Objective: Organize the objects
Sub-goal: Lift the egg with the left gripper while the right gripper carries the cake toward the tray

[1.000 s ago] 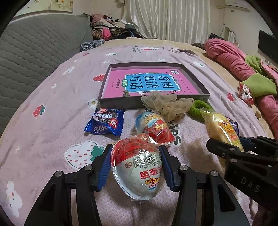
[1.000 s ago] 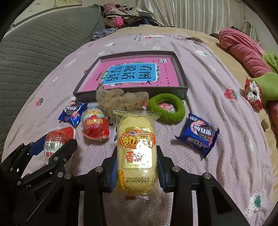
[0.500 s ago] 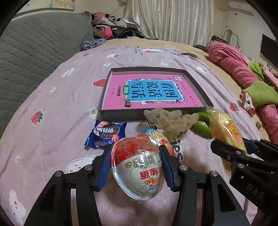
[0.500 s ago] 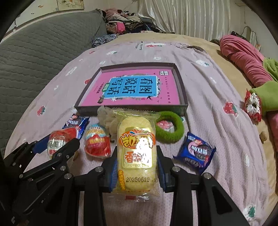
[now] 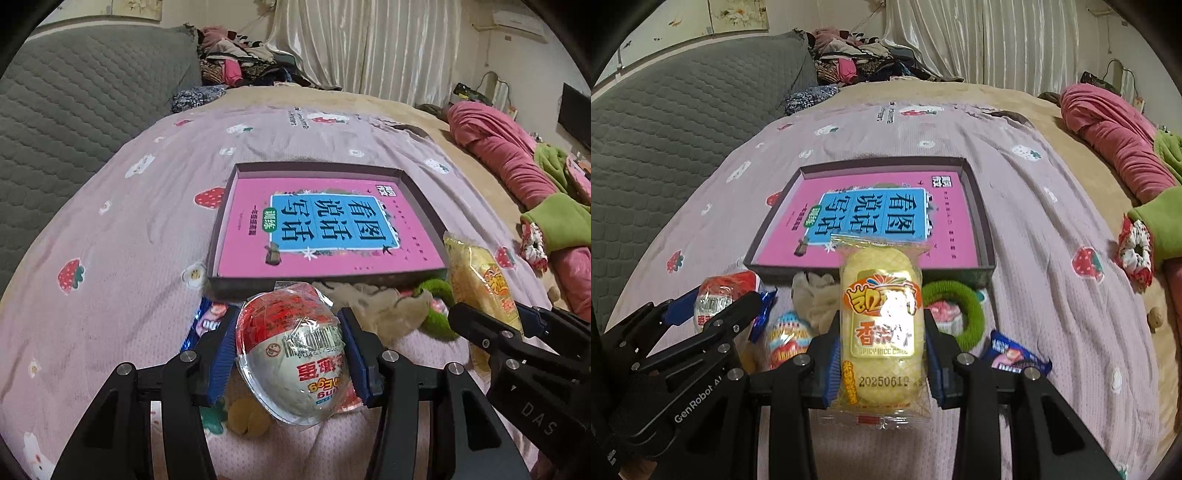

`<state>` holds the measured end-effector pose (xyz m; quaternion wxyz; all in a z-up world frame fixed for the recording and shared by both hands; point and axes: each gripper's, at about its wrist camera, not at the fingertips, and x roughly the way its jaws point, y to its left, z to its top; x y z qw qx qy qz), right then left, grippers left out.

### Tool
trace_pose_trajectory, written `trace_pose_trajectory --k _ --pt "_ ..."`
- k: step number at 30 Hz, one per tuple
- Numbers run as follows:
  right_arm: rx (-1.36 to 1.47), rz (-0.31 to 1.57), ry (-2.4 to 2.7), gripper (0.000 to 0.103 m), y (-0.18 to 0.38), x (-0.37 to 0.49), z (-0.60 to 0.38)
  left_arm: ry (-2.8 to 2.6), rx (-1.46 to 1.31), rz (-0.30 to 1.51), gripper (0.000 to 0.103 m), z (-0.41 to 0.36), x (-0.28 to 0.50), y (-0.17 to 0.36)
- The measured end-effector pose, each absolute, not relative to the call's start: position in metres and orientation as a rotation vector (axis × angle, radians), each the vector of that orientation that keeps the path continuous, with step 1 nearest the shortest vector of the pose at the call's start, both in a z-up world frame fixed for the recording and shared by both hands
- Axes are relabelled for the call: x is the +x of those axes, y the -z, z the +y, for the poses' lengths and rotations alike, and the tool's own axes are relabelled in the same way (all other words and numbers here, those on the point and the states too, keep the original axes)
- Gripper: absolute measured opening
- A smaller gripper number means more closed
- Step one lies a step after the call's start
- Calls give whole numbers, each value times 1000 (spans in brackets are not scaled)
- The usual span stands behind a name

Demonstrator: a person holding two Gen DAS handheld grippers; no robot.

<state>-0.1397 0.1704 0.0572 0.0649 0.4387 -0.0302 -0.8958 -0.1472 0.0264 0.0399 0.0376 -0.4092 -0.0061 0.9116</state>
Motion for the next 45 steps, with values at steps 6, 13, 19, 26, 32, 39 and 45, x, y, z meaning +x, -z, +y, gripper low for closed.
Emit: trace_pose_trajectory --k 6,13,19,26,32,39,45 --pt "1303 -84 2715 38 -64 -159 170 -2798 -1259 -15 55 25 -169 -43" --pt "1291 -87 2714 38 -70 -190 169 -2805 -1248 7 55 30 -201 -50" --pt "1289 -102 2698 38 -69 -222 169 -2802 -1265 -4 55 32 -237 -50" --pt "1312 -73 2703 38 -64 -265 172 -2786 -1314 -41 55 27 -284 -43" --pt "1311 -86 2693 38 -60 -301 181 -2785 -1325 -38 55 29 -315 -38" --pt "1378 -90 2664 38 -36 -343 182 -2767 -1318 -41 55 43 -353 -31" --pt "1439 -55 2637 38 -17 -368 183 -2752 -1384 -52 55 45 -383 -9"
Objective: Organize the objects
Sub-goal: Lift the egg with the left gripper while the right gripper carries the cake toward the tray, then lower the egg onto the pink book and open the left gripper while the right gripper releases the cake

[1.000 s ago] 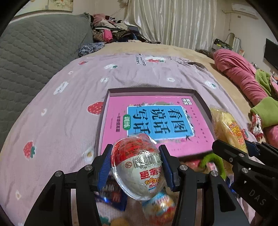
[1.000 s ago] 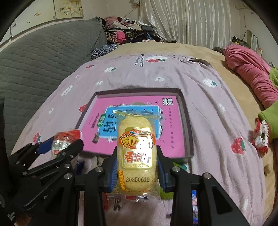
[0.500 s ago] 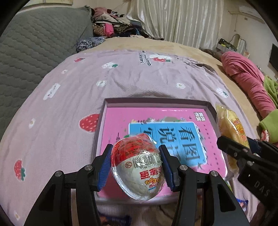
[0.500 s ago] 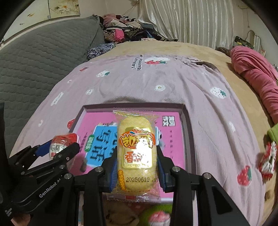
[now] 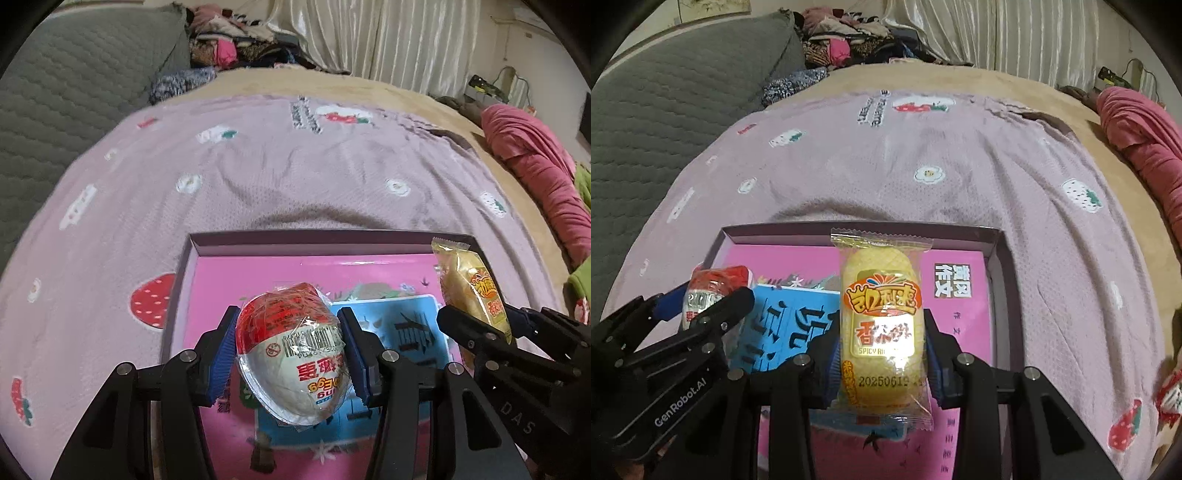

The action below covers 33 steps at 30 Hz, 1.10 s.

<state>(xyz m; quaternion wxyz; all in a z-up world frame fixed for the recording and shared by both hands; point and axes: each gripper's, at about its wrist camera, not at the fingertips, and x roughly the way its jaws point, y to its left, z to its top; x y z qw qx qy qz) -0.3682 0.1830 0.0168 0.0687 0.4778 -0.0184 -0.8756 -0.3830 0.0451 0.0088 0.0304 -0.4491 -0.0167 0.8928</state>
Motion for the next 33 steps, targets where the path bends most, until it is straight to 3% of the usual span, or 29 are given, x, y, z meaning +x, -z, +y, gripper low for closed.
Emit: trace_pose_trajectory --k 12,21,26,30,33 --pt "1551 -54 2608 38 17 -397 181 -2779 -1406 16 55 50 -405 22" --pt "1565 -21 2608 39 22 -399 179 -2759 -1459 -37 55 41 -406 34" --pt "1557 -32 2620 40 22 -398 180 -2773 -1485 -13 62 39 -408 35" --pt "1562 -54 2624 59 20 -398 181 -2783 -1505 -36 74 33 -407 34" --pt "1552 -57 2629 61 16 -395 182 -2803 -1479 -35 77 29 -404 29"
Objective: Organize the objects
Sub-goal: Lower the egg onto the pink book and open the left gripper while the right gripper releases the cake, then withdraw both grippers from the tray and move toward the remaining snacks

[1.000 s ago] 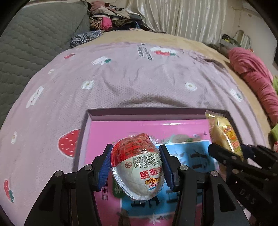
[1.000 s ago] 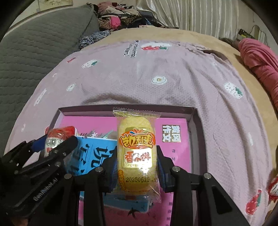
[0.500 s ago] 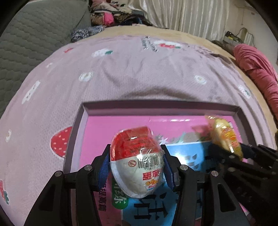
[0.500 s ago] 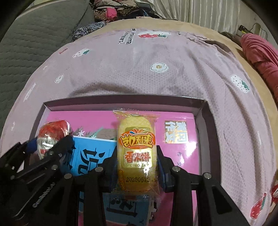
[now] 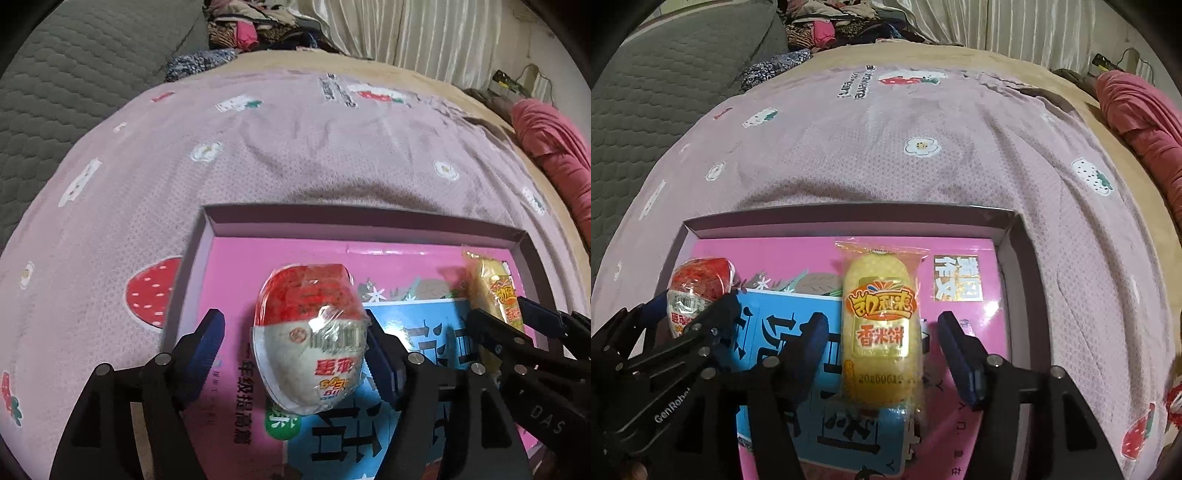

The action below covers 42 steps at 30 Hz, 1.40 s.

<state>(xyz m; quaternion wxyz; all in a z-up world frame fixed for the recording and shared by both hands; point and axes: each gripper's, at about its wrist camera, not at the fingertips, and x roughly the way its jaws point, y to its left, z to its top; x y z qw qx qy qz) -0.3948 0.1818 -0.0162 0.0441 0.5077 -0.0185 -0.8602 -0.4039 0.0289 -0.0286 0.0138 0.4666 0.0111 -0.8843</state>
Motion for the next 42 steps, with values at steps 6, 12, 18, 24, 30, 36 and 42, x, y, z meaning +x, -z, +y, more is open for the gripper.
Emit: trace_pose_trajectory --k 6,12,18,24,30,36,42 --pt "1531 -45 2648 66 3 -386 184 2770 1419 -10 83 25 -394 15" --pt "1508 -15 2689 82 -14 -371 184 2777 1414 29 96 19 -380 2" --pt "1465 -36 2729 89 -39 -347 189 2786 1398 34 96 13 -360 -19" --pt "1398 -31 2754 92 -67 -317 192 2811 1359 1 96 11 -329 -43" --pt "1323 20 2783 92 -95 -282 194 2818 1302 -7 96 2 -297 -67" --pt "1285 38 2786 92 -111 -253 193 2829 1276 -21 96 -4 -268 -79" --pt "1265 49 2786 92 -122 -229 193 2849 1247 -23 96 -5 -238 -90"
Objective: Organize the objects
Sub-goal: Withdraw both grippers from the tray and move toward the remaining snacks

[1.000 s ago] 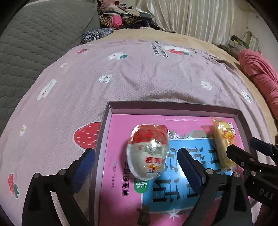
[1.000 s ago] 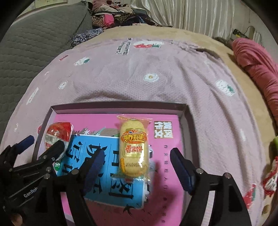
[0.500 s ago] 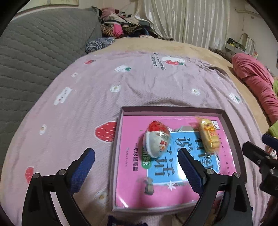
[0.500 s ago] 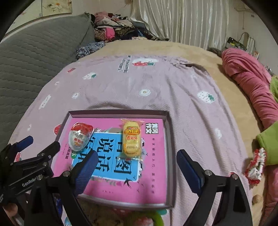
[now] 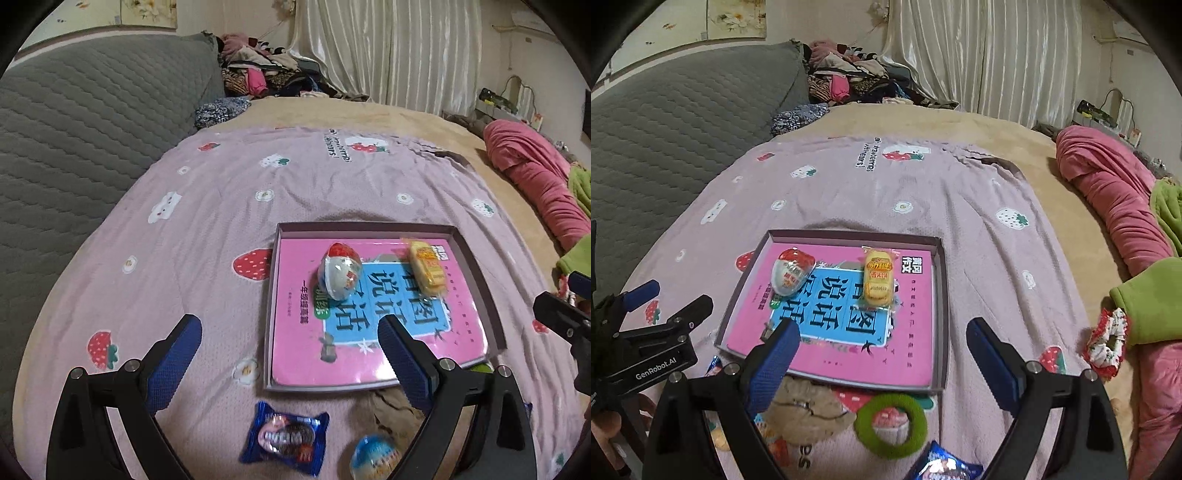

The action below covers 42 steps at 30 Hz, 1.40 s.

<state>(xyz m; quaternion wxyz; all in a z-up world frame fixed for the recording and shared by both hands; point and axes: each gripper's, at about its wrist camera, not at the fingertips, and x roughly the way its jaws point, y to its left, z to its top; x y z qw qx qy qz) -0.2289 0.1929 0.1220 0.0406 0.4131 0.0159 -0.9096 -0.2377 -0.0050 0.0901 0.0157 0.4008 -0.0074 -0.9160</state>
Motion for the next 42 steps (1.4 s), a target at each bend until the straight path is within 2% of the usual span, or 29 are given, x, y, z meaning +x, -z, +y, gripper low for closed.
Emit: trace_pose_trajectory --k 19,42 --pt "1232 73 2793 92 -132 -158 201 2900 1221 -59 96 15 -154 -98" --pt "1316 77 2806 92 -93 -105 235 2929 1264 -37 96 37 -110 -71"
